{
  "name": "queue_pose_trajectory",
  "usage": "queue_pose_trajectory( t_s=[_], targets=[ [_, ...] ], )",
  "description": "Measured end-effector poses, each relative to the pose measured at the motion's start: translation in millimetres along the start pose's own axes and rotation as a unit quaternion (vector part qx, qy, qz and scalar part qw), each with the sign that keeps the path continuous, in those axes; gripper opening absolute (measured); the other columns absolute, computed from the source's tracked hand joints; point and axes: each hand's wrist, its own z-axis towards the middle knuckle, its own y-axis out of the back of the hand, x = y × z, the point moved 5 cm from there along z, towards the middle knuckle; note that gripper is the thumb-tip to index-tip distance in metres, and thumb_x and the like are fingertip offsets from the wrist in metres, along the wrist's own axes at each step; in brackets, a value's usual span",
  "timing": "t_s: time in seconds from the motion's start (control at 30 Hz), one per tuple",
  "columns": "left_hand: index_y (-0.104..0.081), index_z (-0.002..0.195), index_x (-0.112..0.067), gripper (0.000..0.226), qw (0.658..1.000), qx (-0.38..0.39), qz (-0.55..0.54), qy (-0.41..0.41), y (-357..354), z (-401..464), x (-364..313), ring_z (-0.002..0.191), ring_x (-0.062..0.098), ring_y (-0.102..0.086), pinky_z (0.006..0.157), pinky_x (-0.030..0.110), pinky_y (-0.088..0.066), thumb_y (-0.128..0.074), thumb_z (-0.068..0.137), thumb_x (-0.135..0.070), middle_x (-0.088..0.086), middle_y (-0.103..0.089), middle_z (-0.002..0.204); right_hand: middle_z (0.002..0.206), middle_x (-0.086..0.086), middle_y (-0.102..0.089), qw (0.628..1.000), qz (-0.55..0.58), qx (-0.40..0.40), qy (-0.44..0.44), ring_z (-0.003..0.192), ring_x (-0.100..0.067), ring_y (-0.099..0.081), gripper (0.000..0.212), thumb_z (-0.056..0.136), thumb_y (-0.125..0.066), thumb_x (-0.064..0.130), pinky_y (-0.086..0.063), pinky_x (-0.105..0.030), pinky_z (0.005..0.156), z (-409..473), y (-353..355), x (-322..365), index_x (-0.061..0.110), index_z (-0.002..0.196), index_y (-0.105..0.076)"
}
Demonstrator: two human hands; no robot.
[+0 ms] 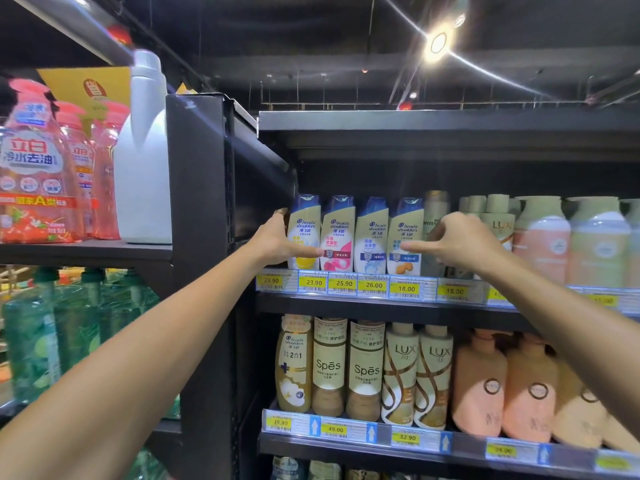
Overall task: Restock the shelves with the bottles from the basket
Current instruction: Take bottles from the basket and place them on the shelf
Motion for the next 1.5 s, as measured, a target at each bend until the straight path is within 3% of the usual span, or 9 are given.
queue_pose_trajectory(
  t_s=[0.17, 0.27, 0.37, 0.47, 0.6, 0.93, 1.03, 1.17, 1.5],
  targets=[
    [-0.018, 0.158, -0.017, 0.108, 1.0, -0.016, 0.004, -0.009, 2, -1, 4, 0.112, 0.018, -0.06, 0.092, 0.037, -0.048, -0.087, 0.077, -0.033, 0.002, -0.06, 0.135, 0.081, 0.01, -0.064, 0.982, 0.066, -0.111, 0.137, 0.079, -0.014, -0.062, 0.041, 0.073, -0.079, 0.059, -0.054, -0.036, 0.072, -11, 15, 33, 0.025, 0.087, -0.061],
    [-0.015, 0.158, -0.019, 0.108, 0.999, -0.015, 0.011, -0.026, -2, 0, 5, 0.11, 0.016, -0.061, 0.095, 0.04, -0.05, -0.086, 0.078, -0.032, 0.001, -0.06, 0.134, 0.114, 0.005, -0.059, 0.968, 0.055, -0.115, 0.216, 0.109, -0.016, -0.052, 0.055, 0.078, -0.081, 0.045, -0.051, -0.039, 0.093, -9, 21, 57, 0.024, 0.124, -0.058],
    [-0.018, 0.157, -0.018, 0.104, 0.999, -0.019, 0.008, -0.035, -4, 0, 4, 0.111, 0.017, -0.062, 0.096, 0.041, -0.052, -0.086, 0.078, -0.031, 0.002, -0.061, 0.131, 0.131, -0.003, -0.055, 0.98, -0.025, -0.039, 0.192, 0.127, -0.024, -0.044, 0.073, 0.082, -0.076, 0.049, -0.042, -0.044, 0.107, 1, 18, 73, 0.02, 0.142, -0.046],
    [-0.028, 0.148, -0.016, 0.098, 0.999, -0.019, 0.01, -0.034, -12, -1, 4, 0.102, 0.013, -0.063, 0.083, 0.031, -0.054, -0.088, 0.074, -0.038, -0.003, -0.062, 0.119, 0.104, -0.004, -0.056, 0.987, -0.056, 0.023, 0.149, 0.099, -0.023, -0.054, 0.061, 0.084, -0.071, 0.055, -0.045, -0.034, 0.081, 10, 6, 79, 0.013, 0.124, -0.052],
    [-0.031, 0.14, -0.015, 0.097, 0.999, -0.031, 0.017, -0.036, -21, -1, 3, 0.099, 0.013, -0.062, 0.073, 0.025, -0.051, -0.09, 0.07, -0.045, -0.004, -0.06, 0.118, 0.085, 0.003, -0.053, 0.987, -0.061, 0.02, 0.145, 0.076, -0.016, -0.051, 0.051, 0.081, -0.071, 0.06, -0.034, -0.028, 0.058, 18, -6, 79, 0.018, 0.094, -0.047],
    [-0.022, 0.148, -0.016, 0.112, 0.998, -0.055, 0.026, -0.034, -26, 4, 6, 0.11, 0.02, -0.062, 0.092, 0.041, -0.058, -0.091, 0.066, -0.048, 0.0, -0.058, 0.124, 0.094, -0.002, -0.068, 0.985, -0.095, -0.039, 0.142, 0.079, -0.019, -0.061, 0.063, 0.077, -0.065, 0.073, -0.055, -0.034, 0.07, 26, -20, 73, 0.016, 0.105, -0.06],
    [-0.021, 0.149, -0.016, 0.113, 0.997, -0.061, 0.028, -0.031, -28, 3, 7, 0.107, 0.018, -0.062, 0.089, 0.037, -0.058, -0.091, 0.066, -0.047, -0.003, -0.056, 0.12, 0.109, -0.005, -0.067, 0.982, -0.103, -0.059, 0.145, 0.093, -0.021, -0.058, 0.077, 0.075, -0.062, 0.078, -0.049, -0.035, 0.08, 19, -20, 75, 0.015, 0.12, -0.057],
    [-0.022, 0.149, -0.017, 0.113, 0.996, -0.071, 0.029, -0.035, -29, 4, 8, 0.105, 0.017, -0.061, 0.082, 0.031, -0.055, -0.091, 0.065, -0.049, -0.001, -0.057, 0.122, 0.129, -0.008, -0.06, 0.984, -0.097, -0.073, 0.132, 0.119, -0.029, -0.053, 0.1, 0.068, -0.059, 0.086, -0.041, -0.046, 0.104, 11, -28, 84, 0.015, 0.137, -0.048],
    [-0.019, 0.149, -0.018, 0.117, 0.997, -0.072, 0.035, -0.022, -31, 6, 9, 0.109, 0.02, -0.061, 0.087, 0.036, -0.058, -0.091, 0.063, -0.053, 0.003, -0.057, 0.126, 0.126, -0.009, -0.061, 0.988, -0.087, -0.075, 0.103, 0.122, -0.03, -0.051, 0.09, 0.07, -0.066, 0.078, -0.034, -0.048, 0.11, 3, -33, 92, 0.013, 0.131, -0.051]
  ],
)
